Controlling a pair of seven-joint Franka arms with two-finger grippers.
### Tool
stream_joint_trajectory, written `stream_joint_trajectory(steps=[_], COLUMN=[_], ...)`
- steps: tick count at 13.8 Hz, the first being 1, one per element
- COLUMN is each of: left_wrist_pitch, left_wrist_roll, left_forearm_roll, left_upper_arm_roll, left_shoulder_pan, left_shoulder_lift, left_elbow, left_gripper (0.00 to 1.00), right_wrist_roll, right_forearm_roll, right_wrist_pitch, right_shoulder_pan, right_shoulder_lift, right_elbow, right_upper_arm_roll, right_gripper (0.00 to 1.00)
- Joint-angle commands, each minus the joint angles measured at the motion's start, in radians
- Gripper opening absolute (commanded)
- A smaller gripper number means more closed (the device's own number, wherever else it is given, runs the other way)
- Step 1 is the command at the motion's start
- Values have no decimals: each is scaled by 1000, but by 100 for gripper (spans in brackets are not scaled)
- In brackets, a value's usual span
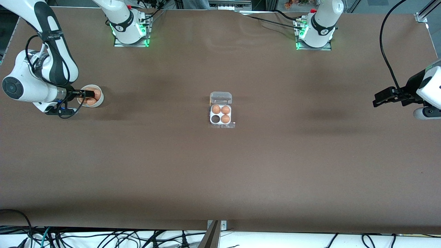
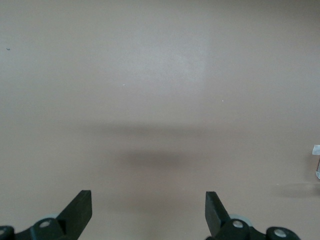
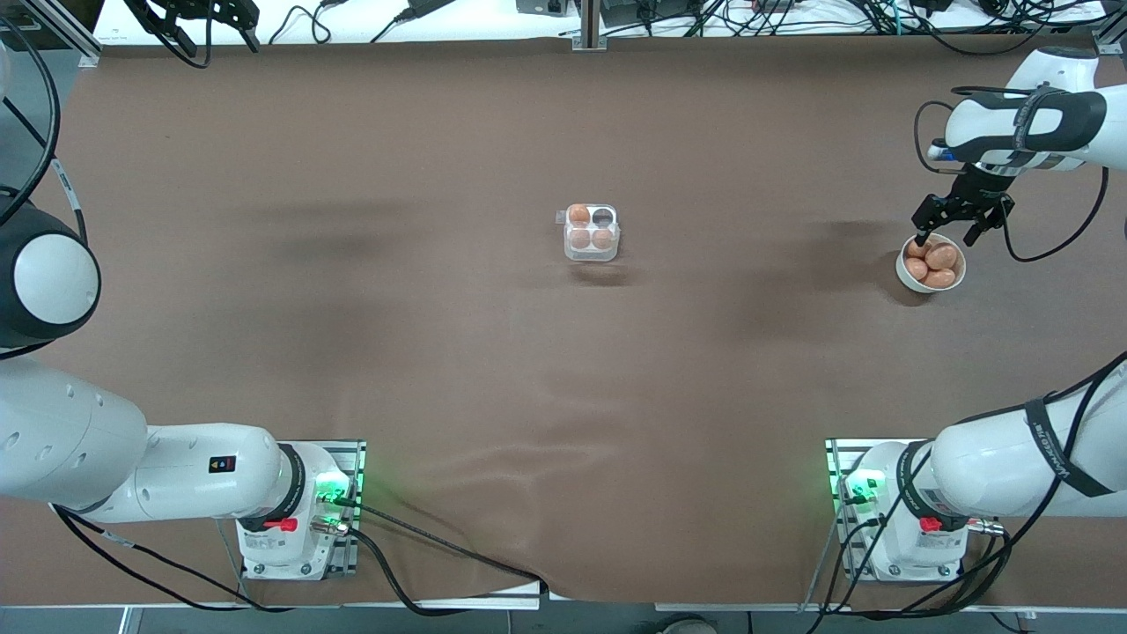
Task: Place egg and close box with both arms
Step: 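Lower the right gripper and grasp one brown egg from the bowl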
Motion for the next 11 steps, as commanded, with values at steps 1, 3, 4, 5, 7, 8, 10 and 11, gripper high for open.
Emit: stream_joint_trajectory(steps=[1,3,4,5,7,8,10,11], left_wrist_pitch=[-16,-16,-16,-16,-16,-16,-16,-16], left_wrist_roll=[21,21,21,21,21,21,21,21], left_forearm_roll=[-6,-6,-6,-6,-6,-6,-6,-6], left_upper_arm_roll=[3,3,1,3,3,3,1,3], left_shoulder_pan=[1,1,1,1,1,1,2,2], left_shoulder_lift=[10,10,10,10,10,10,10,10], left_elbow=[29,29,29,29,29,29,29,29], left_gripper=[100,100,100,100,100,100,100,100], right_wrist_roll=[-22,-22,-22,-22,-22,-23,-23,-23], right_forearm_roll=[11,11,11,11,11,11,11,9], right_wrist_pitch=[13,5,2,-1,-3,-4,-18,-18], right_shoulder_pan=[-3,-3,-3,-3,-3,-3,-3,-3], right_shoulder_lift=[5,6,6,6,15,17,19,25], right_elbow=[-6,-8,-8,-8,-8,-8,-8,-8], right_upper_arm_roll=[-4,-4,-4,-4,-4,-4,-4,-4], right_gripper=[100,98,90,87,83,79,79,76])
